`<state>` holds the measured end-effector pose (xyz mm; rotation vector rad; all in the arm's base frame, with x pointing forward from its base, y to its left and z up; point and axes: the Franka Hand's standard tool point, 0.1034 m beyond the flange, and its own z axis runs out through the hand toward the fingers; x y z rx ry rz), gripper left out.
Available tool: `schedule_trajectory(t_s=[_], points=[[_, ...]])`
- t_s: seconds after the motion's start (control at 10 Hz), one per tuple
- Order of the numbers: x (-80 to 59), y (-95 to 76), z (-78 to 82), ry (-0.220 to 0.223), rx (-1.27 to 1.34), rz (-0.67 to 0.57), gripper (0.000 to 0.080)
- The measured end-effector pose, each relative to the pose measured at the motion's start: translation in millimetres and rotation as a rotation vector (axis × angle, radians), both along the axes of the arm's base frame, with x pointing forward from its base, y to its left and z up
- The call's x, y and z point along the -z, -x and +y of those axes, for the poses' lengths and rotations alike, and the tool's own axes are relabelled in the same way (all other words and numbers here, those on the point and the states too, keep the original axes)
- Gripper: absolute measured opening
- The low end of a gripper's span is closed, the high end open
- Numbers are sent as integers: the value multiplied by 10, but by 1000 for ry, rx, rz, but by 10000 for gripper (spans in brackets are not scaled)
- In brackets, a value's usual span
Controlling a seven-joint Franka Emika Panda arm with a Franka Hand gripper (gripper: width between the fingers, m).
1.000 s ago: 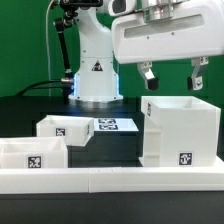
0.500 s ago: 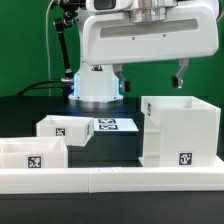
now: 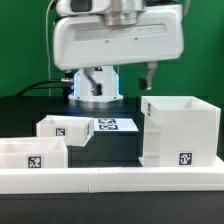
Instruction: Assemble drawer
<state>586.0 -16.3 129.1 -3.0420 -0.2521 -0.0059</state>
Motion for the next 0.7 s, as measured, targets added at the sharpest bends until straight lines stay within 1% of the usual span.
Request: schedule_trajectory(t_s=[0.1, 0.2, 0.3, 0.4, 0.5, 0.7], points=[[47, 38, -124, 4, -25, -2, 649], [136, 67, -334, 10, -40, -9, 649], [242, 97, -508, 11, -22, -8, 649], [282, 111, -542, 12, -14, -3, 649], [271, 101, -520, 11, -18, -5, 649], [273, 102, -526, 11, -19, -4, 649]])
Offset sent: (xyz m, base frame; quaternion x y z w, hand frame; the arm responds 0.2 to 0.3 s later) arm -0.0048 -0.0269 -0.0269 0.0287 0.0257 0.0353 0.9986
